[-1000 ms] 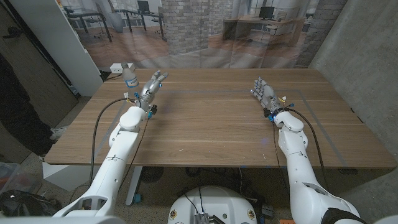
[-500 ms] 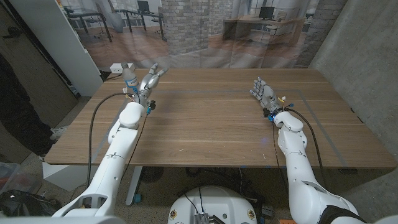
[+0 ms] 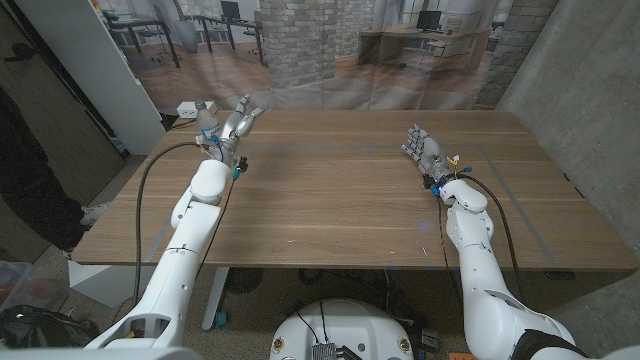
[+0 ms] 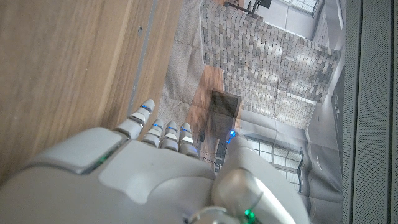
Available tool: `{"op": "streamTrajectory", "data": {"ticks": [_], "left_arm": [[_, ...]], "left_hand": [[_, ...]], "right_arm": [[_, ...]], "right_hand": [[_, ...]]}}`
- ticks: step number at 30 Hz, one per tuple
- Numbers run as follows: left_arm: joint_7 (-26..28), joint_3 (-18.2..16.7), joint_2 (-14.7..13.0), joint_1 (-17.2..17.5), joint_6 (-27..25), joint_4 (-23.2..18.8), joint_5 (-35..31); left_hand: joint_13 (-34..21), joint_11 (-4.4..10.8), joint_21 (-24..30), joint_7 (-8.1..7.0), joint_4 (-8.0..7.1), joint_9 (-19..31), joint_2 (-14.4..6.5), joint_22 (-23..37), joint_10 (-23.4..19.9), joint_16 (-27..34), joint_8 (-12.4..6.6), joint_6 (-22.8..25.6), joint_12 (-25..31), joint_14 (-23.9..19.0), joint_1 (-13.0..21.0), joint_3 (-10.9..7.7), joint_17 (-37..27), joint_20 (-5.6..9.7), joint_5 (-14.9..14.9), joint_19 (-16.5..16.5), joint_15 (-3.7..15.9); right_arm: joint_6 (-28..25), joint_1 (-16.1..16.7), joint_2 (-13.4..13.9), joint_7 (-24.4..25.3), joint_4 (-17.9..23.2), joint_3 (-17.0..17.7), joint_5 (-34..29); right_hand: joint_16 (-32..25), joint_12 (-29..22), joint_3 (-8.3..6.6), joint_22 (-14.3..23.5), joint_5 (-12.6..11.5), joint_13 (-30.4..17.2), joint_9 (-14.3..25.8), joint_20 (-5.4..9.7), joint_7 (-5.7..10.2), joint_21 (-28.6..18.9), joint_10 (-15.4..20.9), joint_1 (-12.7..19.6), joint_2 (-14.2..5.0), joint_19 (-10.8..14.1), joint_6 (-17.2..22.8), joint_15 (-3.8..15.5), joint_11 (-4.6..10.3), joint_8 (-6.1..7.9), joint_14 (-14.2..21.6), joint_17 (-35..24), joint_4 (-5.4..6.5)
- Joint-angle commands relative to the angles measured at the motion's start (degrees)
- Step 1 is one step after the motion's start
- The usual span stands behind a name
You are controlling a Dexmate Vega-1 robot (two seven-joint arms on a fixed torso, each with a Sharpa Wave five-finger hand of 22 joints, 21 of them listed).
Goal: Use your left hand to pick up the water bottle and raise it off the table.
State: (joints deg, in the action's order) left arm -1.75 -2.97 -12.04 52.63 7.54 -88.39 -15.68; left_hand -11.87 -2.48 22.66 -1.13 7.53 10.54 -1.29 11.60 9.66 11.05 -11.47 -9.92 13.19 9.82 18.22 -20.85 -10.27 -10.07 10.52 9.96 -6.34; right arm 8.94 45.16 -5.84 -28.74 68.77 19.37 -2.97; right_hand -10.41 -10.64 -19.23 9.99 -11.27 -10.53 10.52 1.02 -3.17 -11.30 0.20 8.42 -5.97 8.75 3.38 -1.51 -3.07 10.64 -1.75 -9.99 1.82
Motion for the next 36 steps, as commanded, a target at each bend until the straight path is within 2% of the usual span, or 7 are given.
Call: {"op": "streamTrajectory", "data": {"ticks": [1,20,36], "left_arm": [[0.29,-0.4,-0.47,0.6,-1.36,-3.12,-2.57],[2.83,-0.33,-0.67,2.04,-3.67,-7.46,-7.88],[6.13,-0.57,0.13,4.22,-8.47,-13.43,-13.94]], "left_hand": [[-0.32,-0.34,-0.09,0.24,0.38,0.19,-0.31,0.17,2.36,0.25,-0.25,-4.99,0.17,0.46,0.78,-0.25,-0.33,-0.79,0.17,1.96,-0.56],[-0.41,-0.47,-0.37,0.54,0.73,0.23,-1.47,0.23,2.34,0.22,-0.23,-4.83,0.21,0.34,2.03,-1.02,-0.34,-1.25,0.05,2.33,-0.94],[-0.5,-0.41,-0.47,0.79,1.13,0.25,-1.39,0.27,0.93,0.54,-0.48,-3.8,0.78,-0.86,2.89,-1.19,-0.33,-1.5,-0.12,2.17,-0.83]], "right_arm": [[0.19,0.12,-0.19,-0.22,-0.07,0.11,0.05],[0.4,0.2,-0.26,-0.53,-0.24,0.05,0.24],[0.39,0.33,-0.34,-0.84,-0.19,-0.1,0.36]], "right_hand": [[-0.27,-0.33,-0.43,0.16,-0.45,-0.1,0.17,-0.14,-0.4,-0.25,0.0,0.14,0.09,0.38,-0.29,-0.03,-0.43,0.36,-0.38,-0.27,-0.24],[-0.25,-0.33,-0.45,0.16,-0.46,-0.1,0.17,-0.14,-0.46,-0.24,0.01,0.08,0.09,0.37,-0.26,-0.09,-0.48,0.36,-0.44,-0.27,-0.31],[-0.27,-0.34,-0.46,0.16,-0.45,-0.1,0.17,-0.14,-0.49,-0.24,0.03,0.02,0.08,0.36,-0.25,-0.07,-0.47,0.36,-0.39,-0.28,-0.34]]}}
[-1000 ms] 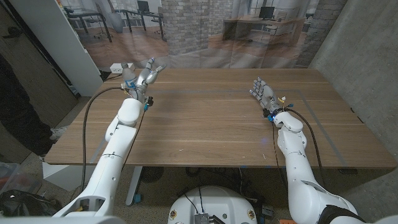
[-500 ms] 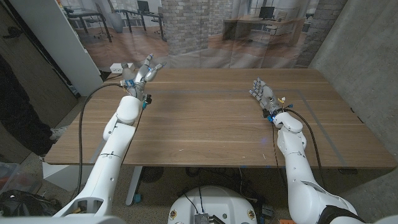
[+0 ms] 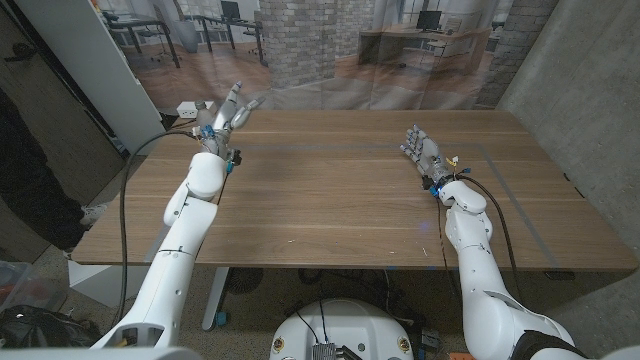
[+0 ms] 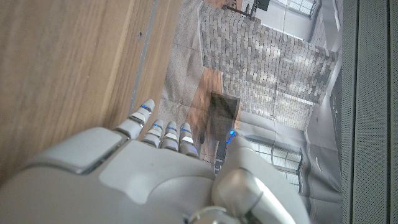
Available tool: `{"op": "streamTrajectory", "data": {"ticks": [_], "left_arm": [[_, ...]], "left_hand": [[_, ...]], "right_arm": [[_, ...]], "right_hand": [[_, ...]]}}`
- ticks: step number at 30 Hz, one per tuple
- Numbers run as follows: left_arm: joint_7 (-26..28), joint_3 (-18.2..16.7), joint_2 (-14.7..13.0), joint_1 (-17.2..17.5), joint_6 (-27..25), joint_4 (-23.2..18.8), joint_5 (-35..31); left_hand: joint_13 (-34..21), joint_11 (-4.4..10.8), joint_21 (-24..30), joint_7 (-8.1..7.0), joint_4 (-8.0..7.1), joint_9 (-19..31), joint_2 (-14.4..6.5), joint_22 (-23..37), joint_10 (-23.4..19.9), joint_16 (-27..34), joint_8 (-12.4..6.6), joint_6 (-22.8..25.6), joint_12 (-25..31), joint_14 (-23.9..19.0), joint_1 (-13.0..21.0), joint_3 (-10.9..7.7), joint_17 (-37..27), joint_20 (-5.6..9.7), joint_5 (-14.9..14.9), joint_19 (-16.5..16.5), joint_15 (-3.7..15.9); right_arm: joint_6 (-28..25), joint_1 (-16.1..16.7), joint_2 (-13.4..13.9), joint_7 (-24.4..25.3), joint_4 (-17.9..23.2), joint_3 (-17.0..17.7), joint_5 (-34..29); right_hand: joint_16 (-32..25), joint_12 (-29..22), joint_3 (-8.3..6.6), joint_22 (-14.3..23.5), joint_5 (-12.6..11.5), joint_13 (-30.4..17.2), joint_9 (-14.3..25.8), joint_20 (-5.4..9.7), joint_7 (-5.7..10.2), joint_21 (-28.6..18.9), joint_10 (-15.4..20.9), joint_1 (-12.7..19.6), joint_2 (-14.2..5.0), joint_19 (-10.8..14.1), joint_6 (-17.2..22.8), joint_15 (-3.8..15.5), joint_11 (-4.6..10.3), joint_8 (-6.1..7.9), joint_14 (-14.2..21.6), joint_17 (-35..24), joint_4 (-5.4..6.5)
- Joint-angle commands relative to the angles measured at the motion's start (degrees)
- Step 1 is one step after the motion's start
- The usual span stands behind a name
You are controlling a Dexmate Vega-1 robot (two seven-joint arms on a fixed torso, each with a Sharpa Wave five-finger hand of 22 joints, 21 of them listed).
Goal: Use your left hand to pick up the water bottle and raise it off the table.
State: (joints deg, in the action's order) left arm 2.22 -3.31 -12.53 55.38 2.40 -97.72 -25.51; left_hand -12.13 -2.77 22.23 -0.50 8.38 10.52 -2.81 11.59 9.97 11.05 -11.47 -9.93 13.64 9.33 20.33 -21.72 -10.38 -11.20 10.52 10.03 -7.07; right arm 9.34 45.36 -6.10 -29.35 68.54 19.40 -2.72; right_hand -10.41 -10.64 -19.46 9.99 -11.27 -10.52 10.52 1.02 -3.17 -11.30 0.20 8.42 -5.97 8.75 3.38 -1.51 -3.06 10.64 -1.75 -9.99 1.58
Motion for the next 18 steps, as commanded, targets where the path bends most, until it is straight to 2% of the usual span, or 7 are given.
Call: {"op": "streamTrajectory", "data": {"ticks": [1,18], "left_arm": [[2.5,-0.29,0.72,1.7,-3.79,-4.69,-4.63],[5.18,-1.54,2.21,3.91,-8.57,-10.11,-8.91]], "left_hand": [[-0.24,-0.13,-0.06,0.16,0.29,0.26,0.14,0.29,0.62,0.55,-0.49,-3.76,0.33,-0.4,0.8,-0.32,-0.21,-0.41,-0.12,2.13,-0.13],[-0.36,-0.44,-0.32,0.76,0.39,0.28,1.34,0.32,-0.55,0.6,-0.64,-2.73,0.77,-0.98,0.8,0.27,-0.29,-0.9,-0.22,2.31,-0.34]], "right_arm": [[-0.08,0.2,-0.11,-0.28,0.14,-0.14,0.15],[-0.33,0.52,-0.16,-0.41,0.59,-0.38,-0.03]], "right_hand": [[-0.27,-0.33,-0.23,0.17,-0.45,-0.1,0.18,-0.15,-0.49,-0.24,0.03,0.02,0.08,0.36,-0.23,-0.05,-0.4,0.37,-0.4,-0.28,-0.11],[-0.26,-0.34,-0.25,0.17,-0.45,-0.11,0.18,-0.16,-0.53,-0.24,0.07,-0.03,0.06,0.36,-0.18,-0.09,-0.38,0.38,-0.43,-0.28,-0.15]]}}
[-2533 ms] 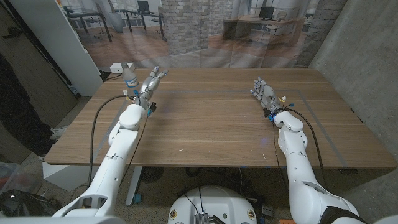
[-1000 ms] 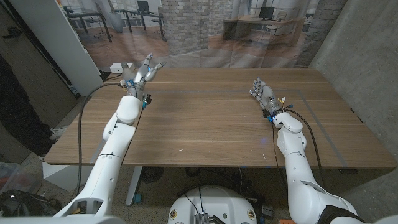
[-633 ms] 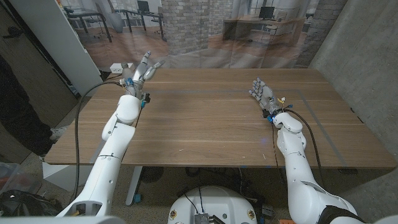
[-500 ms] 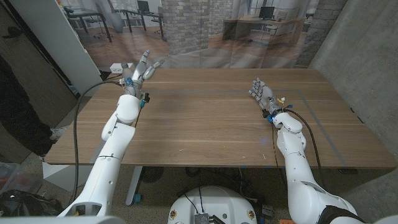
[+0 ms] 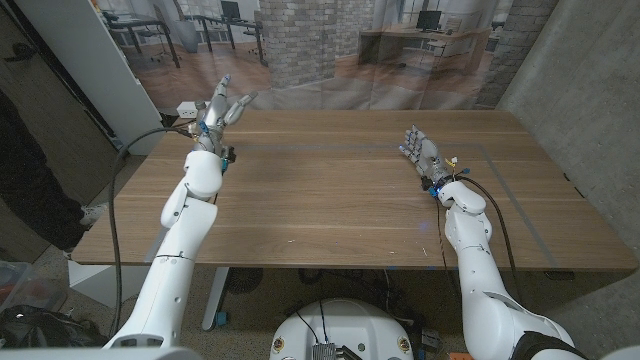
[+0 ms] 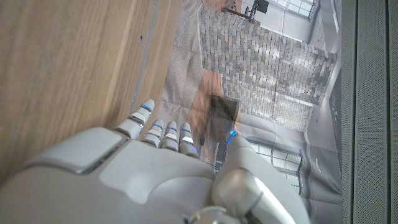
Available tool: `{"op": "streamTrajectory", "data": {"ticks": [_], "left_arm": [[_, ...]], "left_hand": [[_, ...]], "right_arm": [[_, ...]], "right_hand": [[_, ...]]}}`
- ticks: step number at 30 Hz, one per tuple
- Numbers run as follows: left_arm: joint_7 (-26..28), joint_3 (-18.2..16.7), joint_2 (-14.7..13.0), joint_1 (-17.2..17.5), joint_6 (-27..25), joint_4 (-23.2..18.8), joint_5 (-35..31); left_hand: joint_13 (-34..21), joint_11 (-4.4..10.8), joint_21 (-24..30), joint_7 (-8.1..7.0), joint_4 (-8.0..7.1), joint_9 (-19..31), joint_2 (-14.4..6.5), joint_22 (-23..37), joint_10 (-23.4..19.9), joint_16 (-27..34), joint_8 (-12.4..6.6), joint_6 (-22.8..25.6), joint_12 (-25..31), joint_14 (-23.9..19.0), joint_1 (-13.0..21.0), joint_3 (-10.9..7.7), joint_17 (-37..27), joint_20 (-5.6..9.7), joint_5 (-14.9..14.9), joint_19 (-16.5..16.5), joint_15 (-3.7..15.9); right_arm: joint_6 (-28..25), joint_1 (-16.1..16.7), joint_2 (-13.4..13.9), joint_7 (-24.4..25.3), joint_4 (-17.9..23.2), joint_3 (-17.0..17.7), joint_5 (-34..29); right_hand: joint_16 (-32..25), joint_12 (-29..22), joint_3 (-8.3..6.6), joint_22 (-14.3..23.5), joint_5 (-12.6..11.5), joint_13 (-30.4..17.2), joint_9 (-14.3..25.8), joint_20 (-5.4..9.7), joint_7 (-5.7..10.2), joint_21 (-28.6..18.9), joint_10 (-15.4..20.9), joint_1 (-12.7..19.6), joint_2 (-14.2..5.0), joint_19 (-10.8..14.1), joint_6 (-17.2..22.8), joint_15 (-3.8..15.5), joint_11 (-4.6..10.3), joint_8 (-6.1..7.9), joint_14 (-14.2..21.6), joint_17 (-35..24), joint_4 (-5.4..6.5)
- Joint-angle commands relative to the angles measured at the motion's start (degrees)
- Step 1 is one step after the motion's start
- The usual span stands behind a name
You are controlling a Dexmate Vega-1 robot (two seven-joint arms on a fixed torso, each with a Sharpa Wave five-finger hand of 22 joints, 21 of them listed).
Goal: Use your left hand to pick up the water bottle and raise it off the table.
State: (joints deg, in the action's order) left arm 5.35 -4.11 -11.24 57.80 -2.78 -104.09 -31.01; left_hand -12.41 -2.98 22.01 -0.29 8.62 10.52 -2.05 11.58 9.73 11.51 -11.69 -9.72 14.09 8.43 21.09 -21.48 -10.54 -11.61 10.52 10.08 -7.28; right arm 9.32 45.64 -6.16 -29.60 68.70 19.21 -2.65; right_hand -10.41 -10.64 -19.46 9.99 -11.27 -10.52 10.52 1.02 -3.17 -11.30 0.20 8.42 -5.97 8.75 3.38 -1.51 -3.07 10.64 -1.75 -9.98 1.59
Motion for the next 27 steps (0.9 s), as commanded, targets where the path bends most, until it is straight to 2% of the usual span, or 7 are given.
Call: {"op": "streamTrajectory", "data": {"ticks": [1,17,19,23,27], "left_arm": [[2.17,-0.78,0.94,1.6,-3.75,-4.03,-3.77],[4.86,-1.93,2.85,3.26,-10.3,-7.68,-8.31],[4.72,-2.14,3.01,3.34,-11.29,-8.02,-8.59],[4.44,-2.64,3.26,3.46,-12.82,-8.46,-8.78],[4.1,-3.15,3.47,3.47,-14.32,-8.82,-8.88]], "left_hand": [[-0.08,-0.23,-0.11,0.6,0.15,0.28,0.64,0.32,-0.33,0.15,-0.45,-2.85,0.32,-0.09,0.03,0.06,-0.13,-0.51,-0.22,2.26,-0.12],[-0.17,-0.5,-0.36,0.97,0.13,0.29,1.36,0.34,-0.59,0.02,-0.36,-2.64,0.4,0.04,-0.05,0.46,-0.17,-0.59,-0.16,2.58,-0.44],[-0.18,-0.54,-0.4,1.22,0.11,0.3,1.49,0.34,-0.63,-0.09,-0.32,-2.66,0.41,0.31,-0.07,0.54,-0.18,-0.59,-0.15,2.61,-0.5],[-0.24,-0.79,-0.52,3.02,0.01,0.3,2.0,0.37,-0.37,-0.17,-0.08,-3.02,0.29,0.5,-0.25,0.87,-0.22,-0.61,-0.1,2.71,-0.56],[-0.27,-0.98,-0.62,3.74,-0.05,0.3,2.28,0.38,-0.11,-0.26,0.12,-3.4,0.18,0.75,-0.38,1.07,-0.25,-0.61,-0.07,2.85,-0.59]], "right_arm": [[-0.27,0.23,-0.08,-0.19,0.39,-0.22,-0.11],[-0.37,-0.12,-0.19,-0.06,-0.11,-0.75,-0.57],[-0.37,-0.18,-0.23,0.02,-0.19,-0.81,-0.64],[-0.42,-0.33,-0.22,0.07,-0.47,-0.96,-0.83],[-0.36,-0.52,-0.26,0.28,-0.75,-1.09,-1.04]], "right_hand": [[-0.27,-0.34,-0.26,0.17,-0.45,-0.11,0.18,-0.15,-0.52,-0.24,0.07,-0.03,0.06,0.36,-0.19,-0.07,-0.43,0.38,-0.41,-0.29,-0.15],[-0.25,-0.34,-0.28,0.17,-0.45,-0.11,0.18,-0.14,-0.49,-0.24,0.09,-0.08,0.04,0.37,-0.18,-0.08,-0.47,0.37,-0.45,-0.29,-0.19],[-0.25,-0.34,-0.29,0.17,-0.45,-0.11,0.18,-0.13,-0.46,-0.25,0.08,-0.08,0.04,0.4,-0.18,-0.08,-0.54,0.37,-0.45,-0.29,-0.19],[-0.26,-0.34,-0.3,0.17,-0.45,-0.11,0.18,-0.13,-0.45,-0.25,0.09,-0.1,0.02,0.4,-0.17,-0.03,-0.44,0.38,-0.43,-0.29,-0.2],[-0.27,-0.35,-0.3,0.17,-0.44,-0.11,0.18,-0.14,-0.44,-0.24,0.11,-0.13,0.0,0.37,-0.17,-0.02,-0.49,0.37,-0.42,-0.3,-0.19]]}}
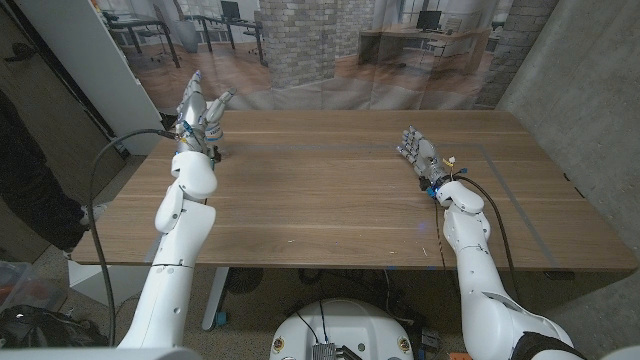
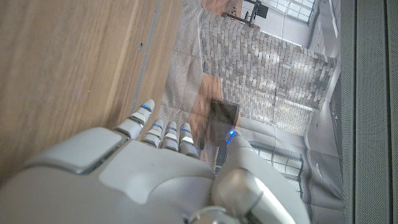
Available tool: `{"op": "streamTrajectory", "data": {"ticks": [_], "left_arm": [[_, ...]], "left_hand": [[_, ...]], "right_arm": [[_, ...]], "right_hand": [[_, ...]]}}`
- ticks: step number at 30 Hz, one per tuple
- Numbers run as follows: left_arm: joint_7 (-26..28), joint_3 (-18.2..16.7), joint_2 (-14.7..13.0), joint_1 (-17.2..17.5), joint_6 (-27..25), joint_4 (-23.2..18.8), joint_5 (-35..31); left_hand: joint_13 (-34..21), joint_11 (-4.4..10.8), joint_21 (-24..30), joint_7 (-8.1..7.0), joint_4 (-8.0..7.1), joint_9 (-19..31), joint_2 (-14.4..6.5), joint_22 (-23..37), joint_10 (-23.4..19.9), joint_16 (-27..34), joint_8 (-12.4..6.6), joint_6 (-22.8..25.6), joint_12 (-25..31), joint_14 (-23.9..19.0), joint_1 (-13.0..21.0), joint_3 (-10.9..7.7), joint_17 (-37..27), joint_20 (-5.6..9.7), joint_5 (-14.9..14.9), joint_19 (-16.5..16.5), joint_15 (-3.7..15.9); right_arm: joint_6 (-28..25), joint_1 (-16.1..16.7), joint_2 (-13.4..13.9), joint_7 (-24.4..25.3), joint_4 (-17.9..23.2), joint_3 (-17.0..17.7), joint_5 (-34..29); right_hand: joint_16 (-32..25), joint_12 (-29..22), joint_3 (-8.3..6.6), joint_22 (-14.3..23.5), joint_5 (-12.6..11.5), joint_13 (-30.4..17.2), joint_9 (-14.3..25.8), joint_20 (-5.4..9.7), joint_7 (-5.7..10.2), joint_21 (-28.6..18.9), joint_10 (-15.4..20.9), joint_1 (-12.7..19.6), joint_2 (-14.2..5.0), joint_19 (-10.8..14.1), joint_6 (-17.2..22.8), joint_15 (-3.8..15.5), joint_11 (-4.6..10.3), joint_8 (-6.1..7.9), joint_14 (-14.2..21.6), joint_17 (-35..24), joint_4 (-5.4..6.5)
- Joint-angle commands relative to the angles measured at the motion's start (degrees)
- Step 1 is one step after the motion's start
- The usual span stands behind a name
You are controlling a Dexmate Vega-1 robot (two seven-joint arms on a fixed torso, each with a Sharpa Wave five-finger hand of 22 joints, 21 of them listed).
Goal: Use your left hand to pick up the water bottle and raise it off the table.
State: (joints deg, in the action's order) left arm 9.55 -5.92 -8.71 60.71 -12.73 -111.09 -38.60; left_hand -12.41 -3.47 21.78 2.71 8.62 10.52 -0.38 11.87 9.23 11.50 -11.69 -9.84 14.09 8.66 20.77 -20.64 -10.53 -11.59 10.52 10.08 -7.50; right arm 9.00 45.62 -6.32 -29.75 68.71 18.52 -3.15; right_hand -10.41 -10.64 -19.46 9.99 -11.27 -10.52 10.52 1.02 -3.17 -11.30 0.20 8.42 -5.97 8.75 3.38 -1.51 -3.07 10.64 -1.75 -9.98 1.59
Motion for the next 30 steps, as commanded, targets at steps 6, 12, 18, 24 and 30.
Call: {"op": "streamTrajectory", "data": {"ticks": [6,12,18,24,30], "left_arm": [[-2.08,-2.2,1.08,0.11,-7.5,-2.47,-0.84],[-4.29,-3.15,0.74,-0.54,-9.95,-2.74,0.16],[-5.47,-4.1,0.39,-1.24,-11.38,-2.39,1.31],[-6.7,-4.23,-0.71,-1.68,-13.12,-2.11,1.18],[-6.96,-4.15,-1.36,-1.9,-14.59,-2.0,0.77]], "left_hand": [[-0.37,-1.54,-0.74,2.64,-0.21,0.29,1.14,0.14,1.75,-0.47,0.56,-4.33,-0.37,1.28,-0.26,0.63,-0.31,-0.63,0.02,3.41,-0.8],[-0.44,-2.11,-0.95,3.6,-0.17,0.29,1.03,0.18,2.95,-0.66,1.01,-5.9,-0.81,2.12,0.14,0.57,-0.32,-0.62,0.11,3.67,-1.33],[-0.54,-2.88,-0.89,5.17,0.24,0.34,0.35,0.2,3.91,-0.52,1.15,-7.79,-1.09,2.28,1.66,-0.06,-0.33,-0.51,0.19,3.12,-1.79],[-0.72,-4.55,-0.58,7.57,0.94,0.42,-0.82,0.14,4.9,-0.45,1.04,-10.15,-1.23,2.52,4.77,-1.32,-0.32,-0.41,0.15,1.58,-2.62],[-1.0,-4.95,-0.61,8.47,1.49,0.52,-2.33,-0.05,5.74,-0.51,0.61,-11.69,-1.18,3.14,8.91,-3.13,-0.29,-0.36,0.1,0.58,-3.2]], "right_arm": [[0.02,-0.88,-0.1,0.54,-1.3,-0.58,-0.73],[-0.02,-1.2,-0.07,0.77,-1.76,-0.68,-1.0],[0.11,-1.75,0.04,0.91,-2.65,-0.73,-1.17],[0.19,-2.27,0.18,0.94,-3.43,-0.78,-1.34],[0.15,-2.51,0.24,0.94,-3.72,-0.75,-1.42]], "right_hand": [[-0.27,-0.35,-0.3,0.17,-0.44,-0.11,0.18,-0.15,-0.45,-0.24,0.12,-0.16,-0.01,0.37,-0.17,-0.06,-0.48,0.37,-0.42,-0.3,-0.18],[-0.27,-0.34,-0.3,0.17,-0.43,-0.11,0.18,-0.13,-0.46,-0.24,0.12,-0.21,-0.01,0.37,-0.14,-0.03,-0.46,0.38,-0.43,-0.31,-0.17],[-0.29,-0.33,-0.3,0.17,-0.43,-0.11,0.18,-0.14,-0.45,-0.24,0.08,-0.26,-0.02,0.37,-0.15,-0.03,-0.44,0.37,-0.41,-0.31,-0.15],[-0.3,-0.32,-0.29,0.17,-0.43,-0.11,0.18,-0.13,-0.42,-0.24,0.06,-0.31,-0.03,0.37,-0.13,0.0,-0.49,0.38,-0.39,-0.32,-0.13],[-0.3,-0.33,-0.29,0.18,-0.42,-0.11,0.18,-0.12,-0.41,-0.24,0.09,-0.37,-0.04,0.37,-0.13,0.03,-0.49,0.38,-0.4,-0.33,-0.1]]}}
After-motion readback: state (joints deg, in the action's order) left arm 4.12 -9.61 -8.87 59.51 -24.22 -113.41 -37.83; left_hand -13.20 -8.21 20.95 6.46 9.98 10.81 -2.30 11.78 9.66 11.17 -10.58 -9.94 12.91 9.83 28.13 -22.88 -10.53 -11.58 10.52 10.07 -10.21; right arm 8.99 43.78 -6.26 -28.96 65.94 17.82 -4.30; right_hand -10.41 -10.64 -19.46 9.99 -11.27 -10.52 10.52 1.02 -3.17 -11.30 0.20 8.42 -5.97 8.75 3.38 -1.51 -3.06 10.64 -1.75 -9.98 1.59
